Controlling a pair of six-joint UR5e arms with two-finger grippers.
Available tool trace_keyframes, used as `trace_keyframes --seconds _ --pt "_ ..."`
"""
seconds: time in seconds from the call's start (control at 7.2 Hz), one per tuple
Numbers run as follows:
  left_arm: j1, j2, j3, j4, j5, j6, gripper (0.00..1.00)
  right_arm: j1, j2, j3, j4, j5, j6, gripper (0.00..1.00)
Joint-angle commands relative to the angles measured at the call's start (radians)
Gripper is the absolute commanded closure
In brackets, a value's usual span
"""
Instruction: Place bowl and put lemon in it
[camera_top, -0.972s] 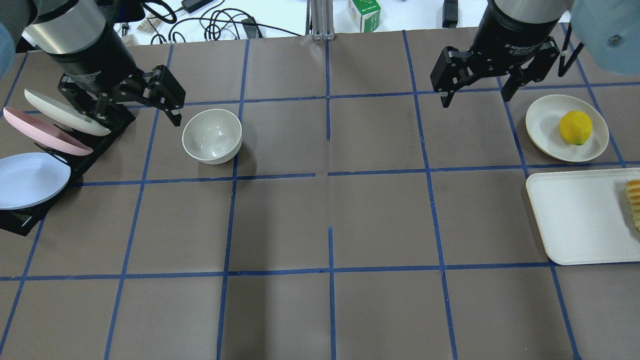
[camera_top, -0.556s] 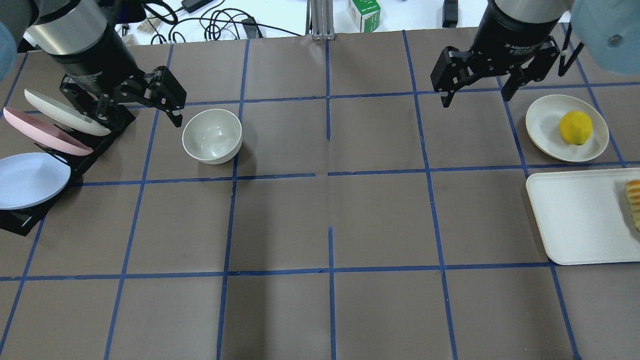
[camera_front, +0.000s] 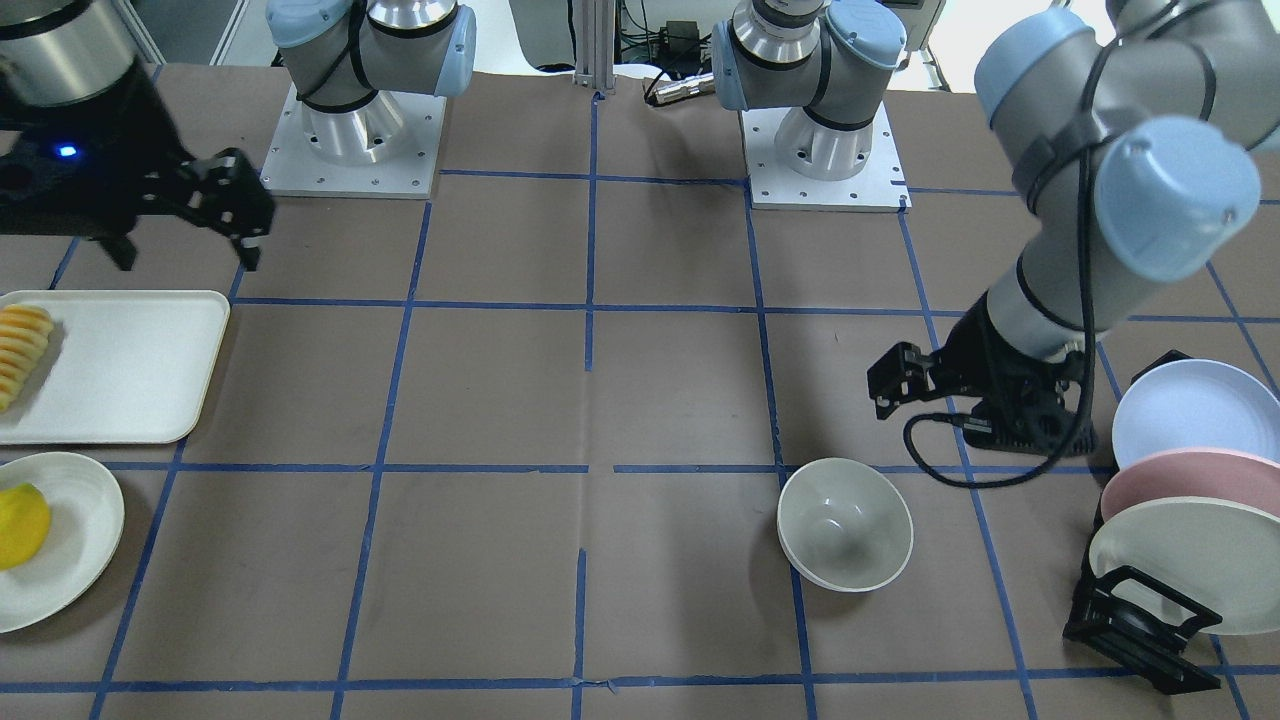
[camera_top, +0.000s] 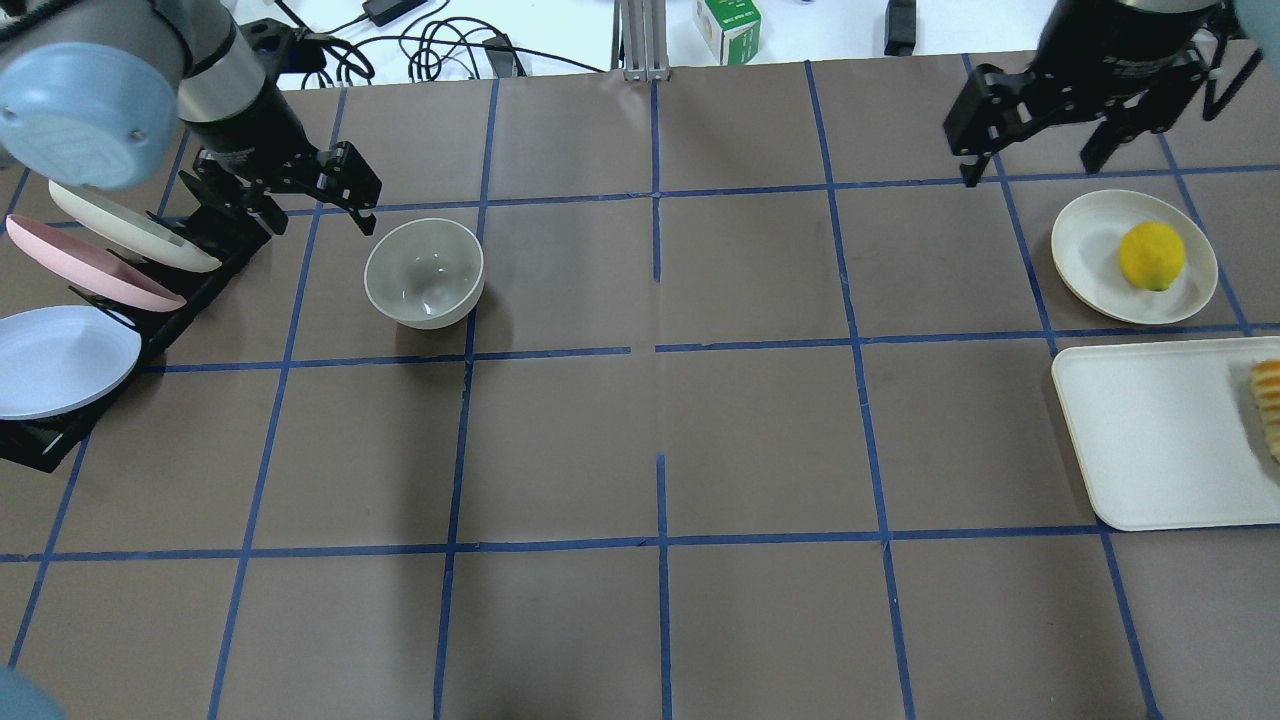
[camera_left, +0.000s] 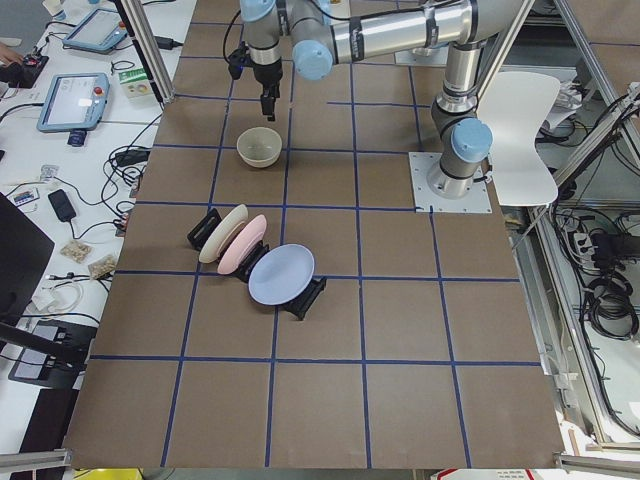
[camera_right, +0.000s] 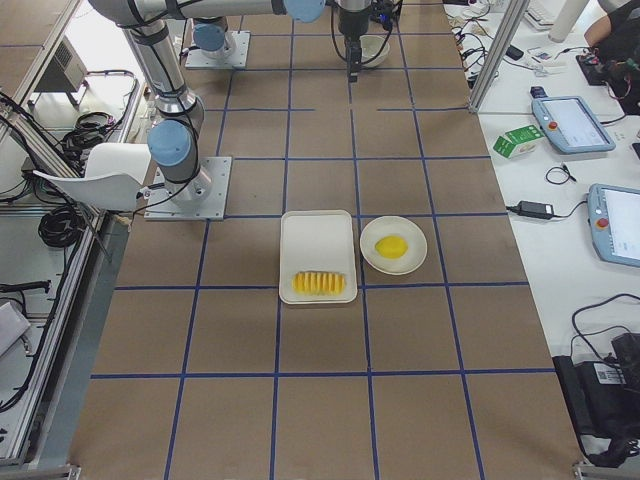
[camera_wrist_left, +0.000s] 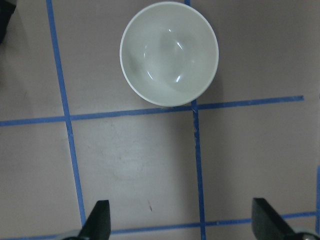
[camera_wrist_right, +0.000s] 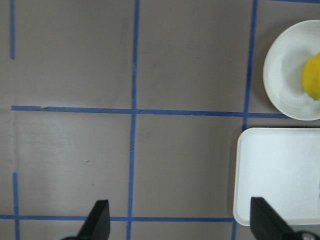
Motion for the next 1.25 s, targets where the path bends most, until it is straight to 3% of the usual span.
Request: trace_keyframes --seconds 0.0,0.28,0.56,1.11 --pt "0.034 -0.166 -0.01 0.184 -0.006 0.01 0.0 -0.288 0.057 -0.01 -0.01 0.009 -0.34 0.0" --pt "0.042 -0.231 -0.013 0.206 -0.015 -0.01 0.0 -0.396 0.131 -0.01 -0.157 0.001 -0.539 0.0" --pt "0.044 -0.266 -0.03 0.26 -0.018 -0.012 0.04 -0.415 0.169 0.014 -0.177 0.013 -0.535 0.0" --pt "0.042 -0.27 -0.056 0.26 -0.021 -0.068 0.78 -0.414 0.512 0.03 -0.52 0.051 -0.538 0.0"
